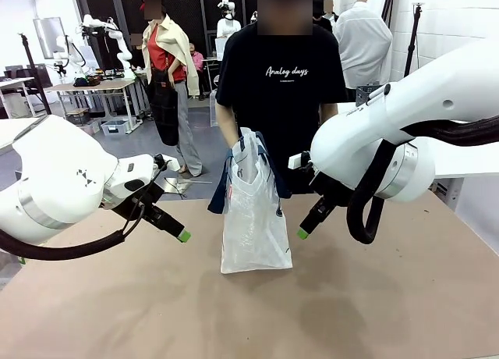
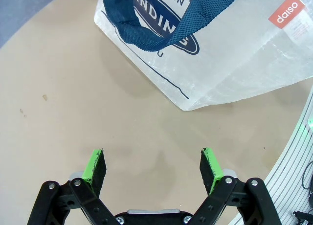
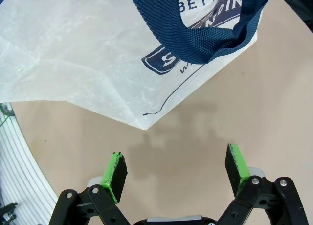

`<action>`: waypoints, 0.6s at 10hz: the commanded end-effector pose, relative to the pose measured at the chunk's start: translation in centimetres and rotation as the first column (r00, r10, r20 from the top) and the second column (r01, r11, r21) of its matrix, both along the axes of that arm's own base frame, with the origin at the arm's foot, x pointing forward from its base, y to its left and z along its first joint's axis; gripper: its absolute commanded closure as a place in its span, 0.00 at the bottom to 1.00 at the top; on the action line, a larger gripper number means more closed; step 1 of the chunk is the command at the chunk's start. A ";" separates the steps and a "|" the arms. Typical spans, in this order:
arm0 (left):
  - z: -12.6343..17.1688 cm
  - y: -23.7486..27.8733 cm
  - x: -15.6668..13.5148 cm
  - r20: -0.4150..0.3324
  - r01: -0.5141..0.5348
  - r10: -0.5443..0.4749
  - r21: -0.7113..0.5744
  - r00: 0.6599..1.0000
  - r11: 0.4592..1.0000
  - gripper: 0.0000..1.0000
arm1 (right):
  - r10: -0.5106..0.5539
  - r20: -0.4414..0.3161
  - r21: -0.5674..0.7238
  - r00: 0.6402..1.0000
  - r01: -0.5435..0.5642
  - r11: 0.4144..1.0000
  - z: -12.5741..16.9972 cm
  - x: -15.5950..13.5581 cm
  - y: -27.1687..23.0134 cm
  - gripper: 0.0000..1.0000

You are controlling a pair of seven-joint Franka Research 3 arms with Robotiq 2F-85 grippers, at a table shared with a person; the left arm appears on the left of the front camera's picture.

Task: Transfer purchased items from the store into the shopping bag.
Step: Open the Reusable shopping bag in the center of the table.

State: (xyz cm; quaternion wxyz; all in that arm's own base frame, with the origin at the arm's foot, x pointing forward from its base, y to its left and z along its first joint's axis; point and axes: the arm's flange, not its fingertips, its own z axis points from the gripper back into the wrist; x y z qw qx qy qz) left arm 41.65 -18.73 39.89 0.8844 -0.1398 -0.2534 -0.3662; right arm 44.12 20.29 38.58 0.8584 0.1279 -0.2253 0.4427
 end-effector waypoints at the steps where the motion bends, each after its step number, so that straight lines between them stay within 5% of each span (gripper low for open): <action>1: 0.0 0.2 0.1 -0.005 -0.002 0.002 -0.015 1.000 1.000 0.00 | -0.002 -0.001 0.004 1.000 0.002 1.000 -0.1 0.0 0.0 0.00; 6: 0.0 0.2 0.1 -0.005 -0.002 0.002 -0.015 1.000 1.000 0.00 | -0.002 -0.001 0.004 1.000 0.002 1.000 -0.1 0.0 0.0 0.00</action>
